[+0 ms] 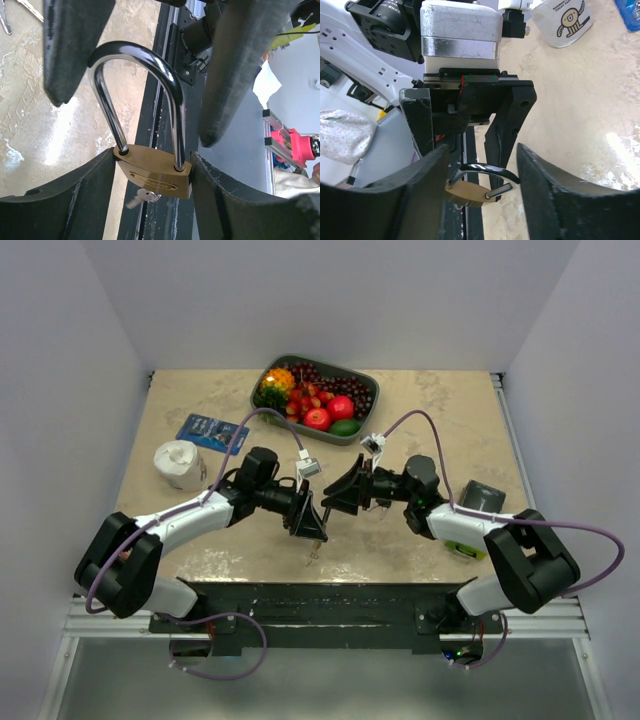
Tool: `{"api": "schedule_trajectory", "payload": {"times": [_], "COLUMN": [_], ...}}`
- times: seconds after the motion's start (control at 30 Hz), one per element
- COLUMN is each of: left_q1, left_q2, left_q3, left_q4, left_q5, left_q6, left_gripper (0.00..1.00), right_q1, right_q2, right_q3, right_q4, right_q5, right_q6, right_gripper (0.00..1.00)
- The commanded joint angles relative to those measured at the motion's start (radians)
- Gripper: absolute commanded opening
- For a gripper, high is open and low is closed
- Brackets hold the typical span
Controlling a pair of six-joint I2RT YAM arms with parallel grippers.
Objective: Unlock with the key
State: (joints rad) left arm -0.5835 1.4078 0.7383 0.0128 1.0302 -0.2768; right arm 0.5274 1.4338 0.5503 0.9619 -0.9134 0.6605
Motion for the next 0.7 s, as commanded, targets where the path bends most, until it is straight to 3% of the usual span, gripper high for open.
{"api": "schedule_trajectory", "payload": {"times": [0.0, 0.33, 0.53, 0.67], "left_q1": [0.016, 0.021, 0.022, 0.022], "left_q2": [-0.035, -0.040, -0.036, -0.029], "left_q3": [0.012, 0.027, 0.047, 0.061], "left_q4": [0.069, 0.001, -0.086, -0.111], "left_q5": [0.021, -0.084, -0.255, -0.375], "left_q6": [-0.004, 0.037, 0.062, 0.064], "left_gripper": [0.00, 0.00, 0.00, 0.00], "right_q1": [0.006, 0.008, 0.008, 0.009], "right_q2": [-0.013, -0.016, -0.024, -0.006], "right_q3": [0.020, 0.016, 0.074, 0.115], "right_q4": [0.012, -0.060, -0.335, -0.423], "right_q5": [-0.024, 0.025, 0.149, 0.209], "right_q6": [-0.015, -0.042, -0.160, -0.193], "right_gripper": [0.55, 0.32, 0.21, 0.17]}}
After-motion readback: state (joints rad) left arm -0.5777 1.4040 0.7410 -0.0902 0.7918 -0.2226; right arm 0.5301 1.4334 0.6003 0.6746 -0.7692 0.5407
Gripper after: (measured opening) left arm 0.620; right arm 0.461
